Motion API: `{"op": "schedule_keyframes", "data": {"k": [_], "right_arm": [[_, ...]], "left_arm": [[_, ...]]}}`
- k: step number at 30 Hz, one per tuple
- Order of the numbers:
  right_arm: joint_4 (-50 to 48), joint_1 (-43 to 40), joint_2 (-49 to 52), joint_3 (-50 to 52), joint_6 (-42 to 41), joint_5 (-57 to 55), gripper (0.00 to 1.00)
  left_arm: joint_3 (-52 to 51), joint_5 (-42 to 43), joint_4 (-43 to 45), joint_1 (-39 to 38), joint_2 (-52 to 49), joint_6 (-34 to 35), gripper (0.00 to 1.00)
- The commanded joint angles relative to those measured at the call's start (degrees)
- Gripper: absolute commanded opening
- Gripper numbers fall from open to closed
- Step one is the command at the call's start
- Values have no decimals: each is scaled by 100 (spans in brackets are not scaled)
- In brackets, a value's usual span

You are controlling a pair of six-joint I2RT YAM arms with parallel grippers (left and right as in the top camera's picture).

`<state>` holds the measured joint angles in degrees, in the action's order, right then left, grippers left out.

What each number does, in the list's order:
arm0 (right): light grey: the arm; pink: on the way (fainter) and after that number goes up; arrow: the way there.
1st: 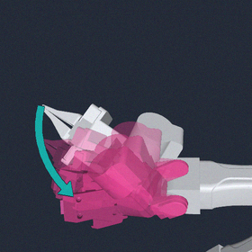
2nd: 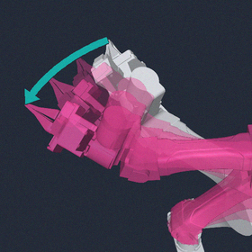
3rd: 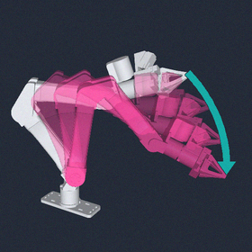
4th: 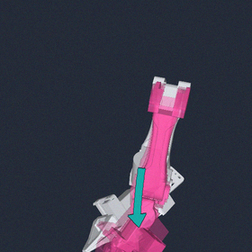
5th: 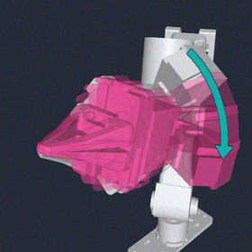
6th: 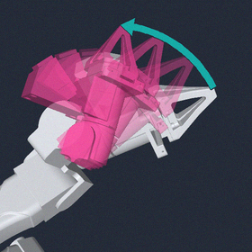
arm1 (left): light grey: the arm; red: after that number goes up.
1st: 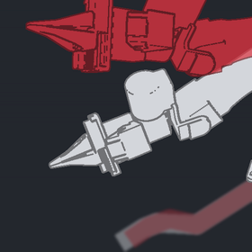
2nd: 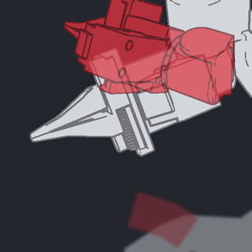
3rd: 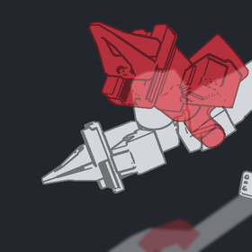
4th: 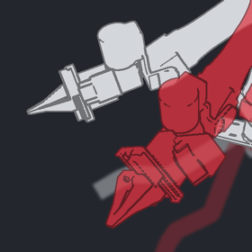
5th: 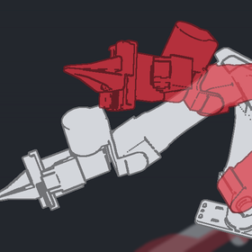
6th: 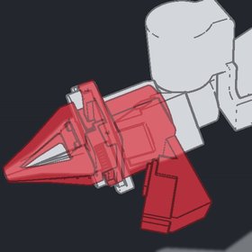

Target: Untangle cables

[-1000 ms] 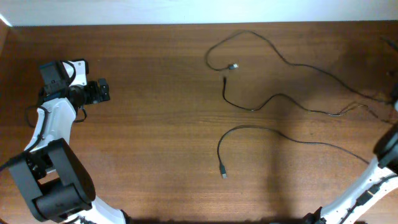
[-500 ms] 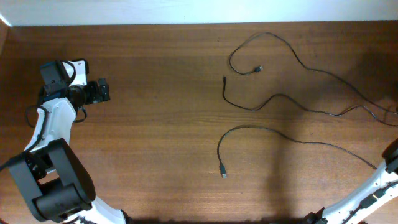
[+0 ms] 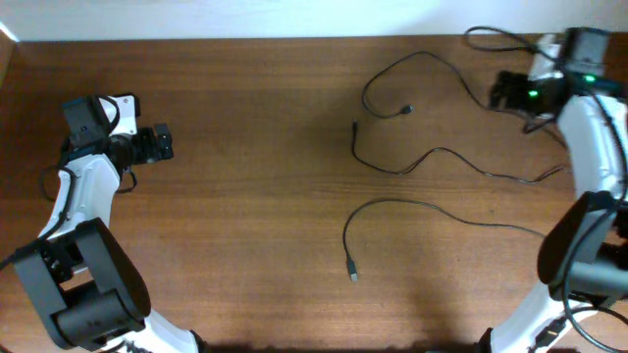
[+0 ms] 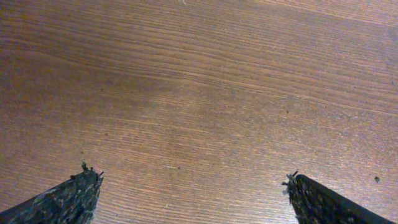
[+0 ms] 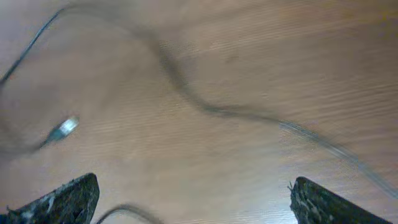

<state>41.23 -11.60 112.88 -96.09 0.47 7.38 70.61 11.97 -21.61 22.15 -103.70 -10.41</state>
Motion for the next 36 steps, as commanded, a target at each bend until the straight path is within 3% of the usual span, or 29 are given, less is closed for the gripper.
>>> {"op": "schedule_keyframes", "data": {"k": [1,9,36], "right_arm": [[234,721,-190,2,39,-55,99],[514,2103,-190,9,39,-354,99],[570,2144,-184,31,39,-352,99]], "left_arm": [[57,20,7,26,151,52,99],[57,20,7,26,151,52,100],[57,20,7,26,151,52,99]]}}
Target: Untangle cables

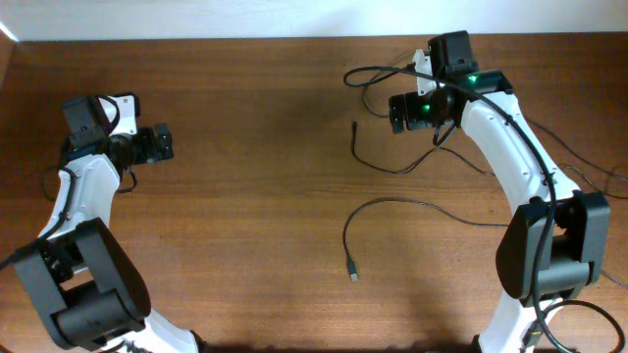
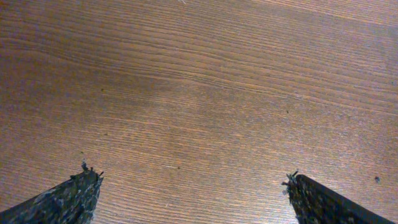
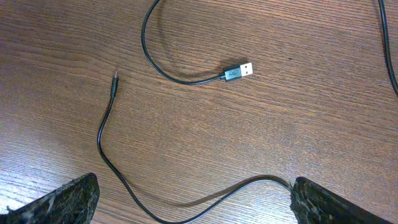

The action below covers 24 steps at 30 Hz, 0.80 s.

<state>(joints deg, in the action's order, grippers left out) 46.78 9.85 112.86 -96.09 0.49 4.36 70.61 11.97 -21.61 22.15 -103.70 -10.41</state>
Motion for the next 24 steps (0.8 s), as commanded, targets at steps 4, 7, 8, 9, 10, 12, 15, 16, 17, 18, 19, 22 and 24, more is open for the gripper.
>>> {"op": "schedule_keyframes", "data": {"k": [4,7,8,9,10,12,15,16,17,18,19,22,24], "right_arm": [[15,0,-181,31,37,-50,99],[15,0,-181,31,37,-50,99],[15,0,-181,31,37,-50,99],[15,0,-181,31,37,-50,99],[15,0,-181,31,37,-50,99],[15,0,-181,31,37,-50,99],[15,0,-181,31,37,-50,99],[15,0,-181,31,37,-50,99],[15,0,-181,31,37,-50,99],[15,0,-181,31,37,-50,99],[15,0,-181,31,37,-50,99],[15,0,-181,31,37,-50,99],[15,0,-181,31,37,-50,99]], "left_arm": [[57,20,-7,26,151,52,99],[57,20,-11,24,175,52,99],[57,20,-11,24,229,52,99],[57,20,-11,24,328,52,99],[57,20,-11,24,435,52,99],[57,20,-11,13,664,52,100],[57,-87,-9,-249,1139,52,99],[57,-289,-9,-431,1305,50,99],[55,-363,-17,-592,1429,48,99],[48,-669,-15,-723,1552,52,100],[15,-890,-9,-872,1727,50,99],[-258,-984,20,-1119,2251,52,99],[-940,-940,717,-1320,2874,50,99]]}}
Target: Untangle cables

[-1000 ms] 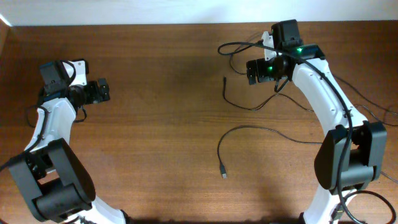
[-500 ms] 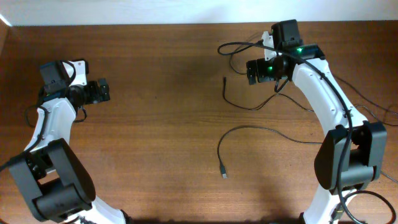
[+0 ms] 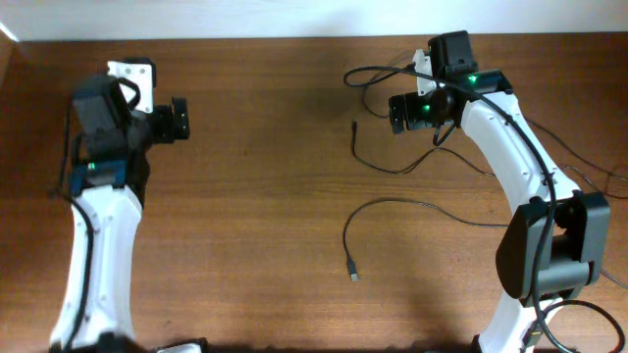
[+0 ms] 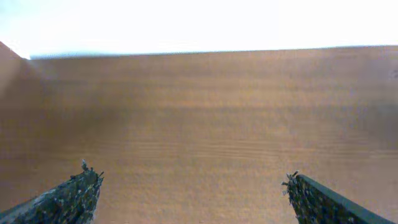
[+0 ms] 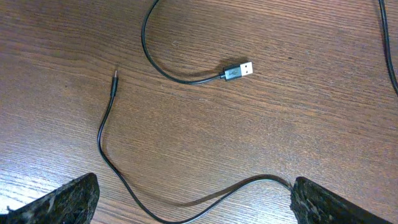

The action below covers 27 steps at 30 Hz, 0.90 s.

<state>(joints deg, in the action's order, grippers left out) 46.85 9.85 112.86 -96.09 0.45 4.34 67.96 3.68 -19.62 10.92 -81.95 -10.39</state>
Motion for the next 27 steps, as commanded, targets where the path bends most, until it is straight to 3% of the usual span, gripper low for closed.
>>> {"op": "schedule_keyframes", "data": {"k": [1,4,9,16,21,23,25,27], "right_arm": [[9,0,-181,31,42,-48,99],[9,0,-181,31,42,-48,99],[9,0,-181,31,42,-48,99],[9,0,-181,31,42,-48,99],[9,0,-181,31,42,-48,99],[9,0,-181,31,42,-48,99],[9,0,-181,31,42,-48,99],[9,0,-181,31,42,-48,99]], "left_arm": [[-1023,-98,1012,-260,955,50,99],[-2433,170,2905,-431,2039,50,99],[-3825,857,4730,-428,3523,50,99],[-4454,1169,4815,-428,5010,240,99],[-4605,1565,3729,-411,5670,240,99],[-5062,1563,4063,-411,5991,240,99],[-6065,1561,5298,-411,6426,238,99],[-6778,1453,5939,-361,6697,236,99]]}}
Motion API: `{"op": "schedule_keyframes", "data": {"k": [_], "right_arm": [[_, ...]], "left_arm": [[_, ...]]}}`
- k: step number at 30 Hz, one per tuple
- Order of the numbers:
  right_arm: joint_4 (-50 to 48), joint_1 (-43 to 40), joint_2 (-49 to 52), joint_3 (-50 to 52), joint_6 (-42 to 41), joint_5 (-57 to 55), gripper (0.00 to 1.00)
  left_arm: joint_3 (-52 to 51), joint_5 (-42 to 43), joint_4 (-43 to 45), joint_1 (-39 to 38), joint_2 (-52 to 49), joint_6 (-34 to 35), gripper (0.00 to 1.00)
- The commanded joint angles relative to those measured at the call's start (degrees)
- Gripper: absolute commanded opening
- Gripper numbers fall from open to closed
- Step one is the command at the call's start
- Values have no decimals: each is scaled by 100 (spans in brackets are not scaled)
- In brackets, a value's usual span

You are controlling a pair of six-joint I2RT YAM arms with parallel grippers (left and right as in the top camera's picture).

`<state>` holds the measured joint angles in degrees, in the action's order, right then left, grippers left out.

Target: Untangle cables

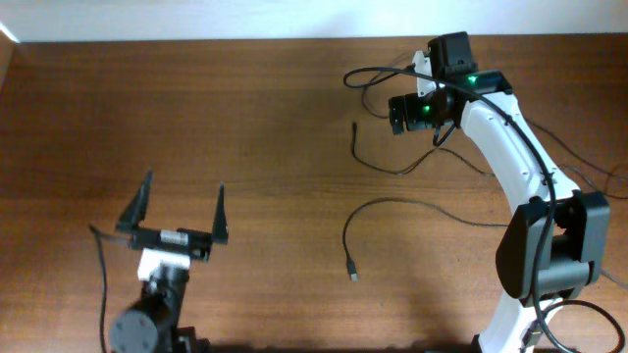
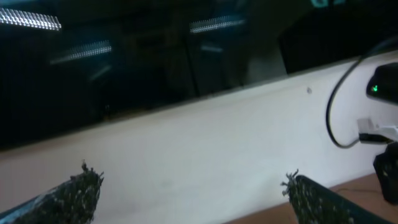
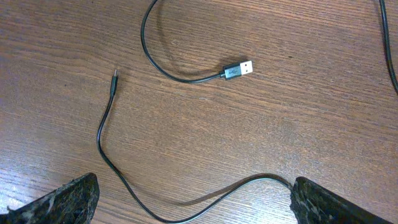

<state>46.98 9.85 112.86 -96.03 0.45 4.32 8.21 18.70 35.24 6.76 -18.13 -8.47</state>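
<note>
Three black cables lie on the right half of the wooden table point(image 1: 245, 118). The first ends in a thin jack plug point(image 3: 114, 76) and snakes between my right fingers point(image 3: 65, 199). A second ends in a silver USB plug point(image 3: 239, 70). The third, separate cable point(image 1: 392, 202) lies nearer the front, with its plug point(image 1: 353, 275) pointing forward. My right gripper point(image 1: 412, 110) hovers open above the first two, touching neither. My left gripper point(image 1: 183, 201) stands open and empty at the front left, far from all cables.
More cable loops point(image 1: 378, 78) trail past the right arm toward the table's back right edge. The left wrist view faces a white wall point(image 2: 186, 155) and a dark window, not the table. The right arm point(image 1: 510, 147) spans the right side.
My left arm has left the back left of the table and now stands at the front left, its open gripper raised toward the wall. The right gripper and the cables are unchanged.
At first my right gripper was at the far back right corner and my left low over bare wood at the left. The right then stood open over the jack and USB ends and has stayed there. The left lifted, then drew back to the front left.
</note>
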Motion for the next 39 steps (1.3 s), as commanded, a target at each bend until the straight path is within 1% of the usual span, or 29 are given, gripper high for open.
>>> {"op": "schedule_keyframes", "data": {"k": [1,4,8,10,13,16,39], "right_arm": [[-4,0,-181,24,42,-46,99],[-4,0,-181,24,42,-46,99],[-4,0,-181,24,42,-46,99],[-4,0,-181,24,42,-46,99],[-4,0,-181,24,42,-46,99],[-4,0,-181,24,42,-46,99],[-2,-11,-181,24,42,-46,99]], "left_arm": [[-721,-105,-87,76,433,-15,99],[-741,-114,-820,92,723,-46,99],[-743,-201,-2793,90,1432,-81,99],[-765,-463,-3482,79,1794,-79,99],[-765,-809,-3921,50,1784,-55,99],[-765,-909,-3923,9,1784,-57,99],[-765,-909,-3917,9,1784,-59,99]]}}
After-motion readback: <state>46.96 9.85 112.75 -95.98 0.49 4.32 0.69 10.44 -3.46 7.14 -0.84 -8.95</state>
